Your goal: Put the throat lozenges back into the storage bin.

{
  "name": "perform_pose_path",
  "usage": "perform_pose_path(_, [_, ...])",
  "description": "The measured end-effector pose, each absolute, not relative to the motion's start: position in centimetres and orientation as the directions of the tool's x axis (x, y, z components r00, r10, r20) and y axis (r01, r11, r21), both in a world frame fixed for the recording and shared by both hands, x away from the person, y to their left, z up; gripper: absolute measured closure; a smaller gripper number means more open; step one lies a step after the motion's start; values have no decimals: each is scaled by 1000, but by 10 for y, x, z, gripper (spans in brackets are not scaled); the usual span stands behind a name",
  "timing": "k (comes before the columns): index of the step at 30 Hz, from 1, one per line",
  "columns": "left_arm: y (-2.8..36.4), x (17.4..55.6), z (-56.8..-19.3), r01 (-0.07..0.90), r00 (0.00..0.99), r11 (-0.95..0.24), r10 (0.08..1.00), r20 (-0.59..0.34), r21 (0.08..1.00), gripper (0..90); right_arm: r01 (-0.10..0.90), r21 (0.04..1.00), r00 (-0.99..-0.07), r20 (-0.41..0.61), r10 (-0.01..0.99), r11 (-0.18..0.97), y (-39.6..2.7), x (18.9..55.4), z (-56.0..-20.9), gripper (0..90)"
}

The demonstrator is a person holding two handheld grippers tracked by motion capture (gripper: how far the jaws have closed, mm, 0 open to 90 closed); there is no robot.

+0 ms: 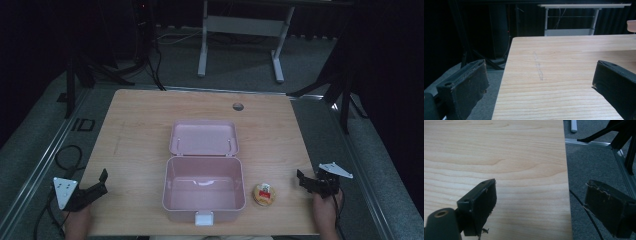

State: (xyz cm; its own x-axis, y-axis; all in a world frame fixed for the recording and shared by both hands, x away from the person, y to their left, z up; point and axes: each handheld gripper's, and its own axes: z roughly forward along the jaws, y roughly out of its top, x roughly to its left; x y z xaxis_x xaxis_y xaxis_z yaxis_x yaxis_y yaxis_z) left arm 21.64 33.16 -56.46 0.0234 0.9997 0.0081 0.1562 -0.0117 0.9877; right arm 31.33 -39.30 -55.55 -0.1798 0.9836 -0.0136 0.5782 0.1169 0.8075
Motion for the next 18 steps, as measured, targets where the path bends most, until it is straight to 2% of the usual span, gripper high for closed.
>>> perform_pose_path(11, [334,217,-564,160,32,11,999,-16,987,4,607,787,-201,17,979,111,-395,316,-556,101])
perform_pose_path(18, [336,216,-565,159,35,21,999,-27,987,4,676,719,-263,30,964,162,-394,317,-555,101])
